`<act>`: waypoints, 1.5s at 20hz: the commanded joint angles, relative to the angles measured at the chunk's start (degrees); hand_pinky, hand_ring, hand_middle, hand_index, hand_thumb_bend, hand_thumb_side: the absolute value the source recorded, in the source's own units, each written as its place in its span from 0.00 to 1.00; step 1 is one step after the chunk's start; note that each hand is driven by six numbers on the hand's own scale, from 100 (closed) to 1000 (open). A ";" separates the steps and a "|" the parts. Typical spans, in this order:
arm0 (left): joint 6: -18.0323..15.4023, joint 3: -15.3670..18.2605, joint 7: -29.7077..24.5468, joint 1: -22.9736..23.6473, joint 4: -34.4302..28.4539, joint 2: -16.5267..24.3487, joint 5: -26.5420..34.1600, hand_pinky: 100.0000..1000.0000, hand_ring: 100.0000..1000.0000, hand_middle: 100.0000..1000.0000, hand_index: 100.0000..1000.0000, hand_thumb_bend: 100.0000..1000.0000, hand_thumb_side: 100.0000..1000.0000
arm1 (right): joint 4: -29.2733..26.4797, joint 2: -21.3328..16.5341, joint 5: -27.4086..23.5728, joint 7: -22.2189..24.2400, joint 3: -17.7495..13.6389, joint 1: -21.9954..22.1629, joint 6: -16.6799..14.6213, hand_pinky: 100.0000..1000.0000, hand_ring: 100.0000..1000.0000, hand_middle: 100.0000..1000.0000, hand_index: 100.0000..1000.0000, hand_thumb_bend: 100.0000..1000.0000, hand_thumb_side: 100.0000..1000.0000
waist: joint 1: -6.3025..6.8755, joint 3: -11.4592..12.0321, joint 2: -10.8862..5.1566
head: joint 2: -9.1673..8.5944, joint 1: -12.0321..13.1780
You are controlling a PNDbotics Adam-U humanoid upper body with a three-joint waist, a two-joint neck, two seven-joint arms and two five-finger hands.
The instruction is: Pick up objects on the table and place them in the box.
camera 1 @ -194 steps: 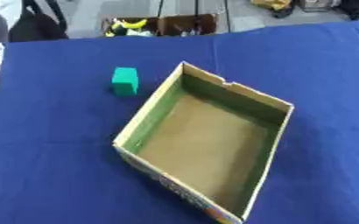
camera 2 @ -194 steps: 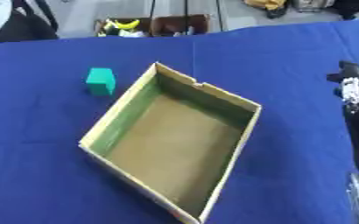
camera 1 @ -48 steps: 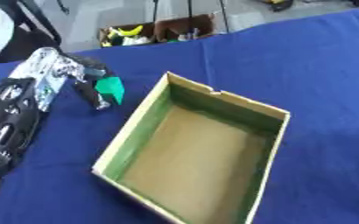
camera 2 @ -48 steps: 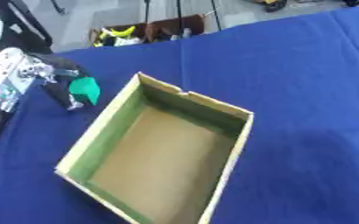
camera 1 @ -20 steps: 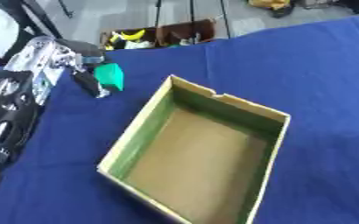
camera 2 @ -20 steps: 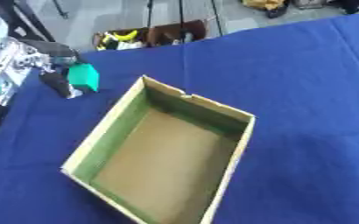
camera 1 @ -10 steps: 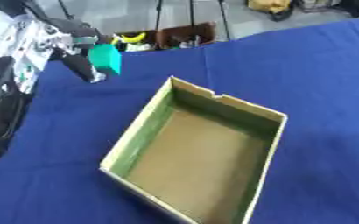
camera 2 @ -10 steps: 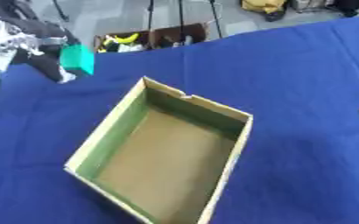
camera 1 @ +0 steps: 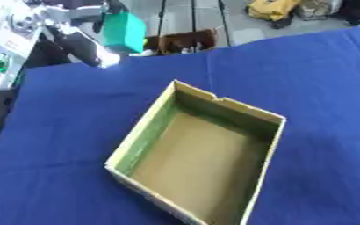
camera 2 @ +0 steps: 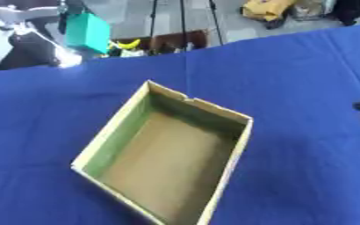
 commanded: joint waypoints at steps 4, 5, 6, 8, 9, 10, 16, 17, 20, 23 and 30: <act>3.18 -2.51 -0.80 0.34 -4.80 0.02 8.14 0.15 0.44 0.57 0.75 0.00 0.42 | -0.76 -0.20 -0.20 -0.47 -0.42 -0.32 -0.12 0.81 0.83 0.60 0.82 0.00 0.83 | -0.90 0.71 -1.68 | 0.75 -0.57; 3.55 -2.96 -1.20 0.55 -5.23 -0.60 9.42 0.14 0.44 0.56 0.75 0.00 0.42 | -0.76 -0.17 -0.21 -0.50 -0.43 -0.32 -0.13 0.81 0.83 0.60 0.82 0.00 0.83 | -0.97 0.81 -1.69 | 0.92 -0.68; 3.96 -3.35 -1.49 0.74 -5.73 -1.25 10.44 0.14 0.44 0.56 0.75 0.00 0.42 | -0.76 -0.13 -0.22 -0.55 -0.46 -0.31 -0.12 0.81 0.83 0.60 0.82 0.00 0.83 | -1.04 0.93 -1.70 | 1.08 -0.77; 4.34 -4.26 -2.20 1.01 -7.17 -2.28 10.68 0.14 0.44 0.56 0.75 0.00 0.42 | -0.77 -0.08 -0.22 -0.79 -0.59 -0.25 -0.11 0.81 0.83 0.60 0.82 0.00 0.82 | -1.12 1.12 -1.73 | 1.29 -0.83; 4.32 -4.70 -2.62 1.16 -7.97 -2.69 10.16 0.15 0.44 0.56 0.75 0.00 0.42 | -0.78 -0.06 -0.23 -0.93 -0.64 -0.22 -0.10 0.81 0.83 0.60 0.82 0.00 0.82 | -1.15 1.19 -1.73 | 1.35 -0.84; 4.12 -5.31 -3.19 1.37 -8.83 -3.17 9.33 0.15 0.44 0.56 0.75 0.00 0.42 | -0.78 -0.02 -0.24 -1.09 -0.69 -0.20 -0.07 0.81 0.83 0.60 0.82 0.00 0.82 | -1.18 1.27 -1.72 | 1.39 -0.85; 2.20 -9.11 -6.80 2.41 -9.84 -5.58 3.70 0.18 0.45 0.56 0.74 0.00 0.43 | -0.76 0.04 -0.21 -1.48 -0.72 -0.14 0.07 0.81 0.83 0.60 0.82 0.00 0.82 | -1.24 1.36 -1.71 | 1.27 -0.85; 1.67 -10.10 -6.96 2.50 -8.89 -5.92 3.06 0.18 0.45 0.56 0.74 0.00 0.43 | -0.76 0.06 -0.18 -1.44 -0.70 -0.12 0.09 0.81 0.83 0.60 0.82 0.00 0.82 | -1.23 1.35 -1.72 | 1.33 -0.87; -0.19 -12.89 -7.10 2.62 -6.09 -6.78 0.51 0.18 0.45 0.56 0.73 0.00 0.43 | -0.80 0.07 -0.15 -1.52 -0.74 -0.12 0.14 0.81 0.83 0.60 0.82 0.00 0.82 | -1.19 1.32 -1.74 | 1.45 -0.89; -1.75 -14.19 -7.11 2.68 -4.49 -7.69 -1.83 0.18 0.45 0.55 0.73 0.00 0.43 | -0.81 0.08 -0.18 -1.61 -0.73 -0.09 0.17 0.81 0.83 0.60 0.82 0.00 0.82 | -1.17 1.30 -1.66 | 1.44 -0.82; -4.14 -16.19 -7.11 3.29 -1.63 -10.09 -5.91 0.18 0.45 0.55 0.73 0.00 0.43 | -0.86 0.13 -0.27 -1.82 -0.72 -0.18 0.15 0.81 0.83 0.60 0.82 0.00 0.82 | -1.29 1.06 -1.35 | 1.50 -0.99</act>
